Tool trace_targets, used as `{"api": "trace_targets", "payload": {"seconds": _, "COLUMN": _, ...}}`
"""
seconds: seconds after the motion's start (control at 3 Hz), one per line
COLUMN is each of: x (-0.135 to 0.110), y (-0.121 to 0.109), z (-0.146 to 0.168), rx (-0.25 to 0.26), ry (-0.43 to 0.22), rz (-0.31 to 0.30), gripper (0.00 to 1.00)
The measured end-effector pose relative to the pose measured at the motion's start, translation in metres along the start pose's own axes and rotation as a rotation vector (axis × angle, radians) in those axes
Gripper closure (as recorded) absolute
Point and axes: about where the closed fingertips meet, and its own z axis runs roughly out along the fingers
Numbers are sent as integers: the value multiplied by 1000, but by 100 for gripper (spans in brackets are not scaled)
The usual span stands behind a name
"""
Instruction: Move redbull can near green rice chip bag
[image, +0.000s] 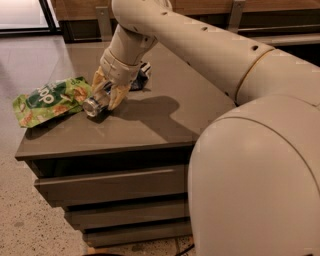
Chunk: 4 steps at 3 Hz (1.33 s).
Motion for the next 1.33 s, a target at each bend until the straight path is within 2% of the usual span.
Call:
{"api": "trace_targets", "payload": {"seconds": 0.33, "x": 2, "y": 1, "z": -1, "rx": -4, "ry": 1, "rz": 3, "gripper": 0}}
{"api": "trace_targets", "payload": {"seconds": 1.0, "x": 12, "y": 10, "z": -16, "rx": 23, "ry": 19, "rz": 42, "gripper": 0}}
{"api": "trace_targets", "payload": {"seconds": 1.33, "x": 44, "y": 50, "z": -59, "rx": 60, "ry": 113, "rz": 160, "gripper": 0}}
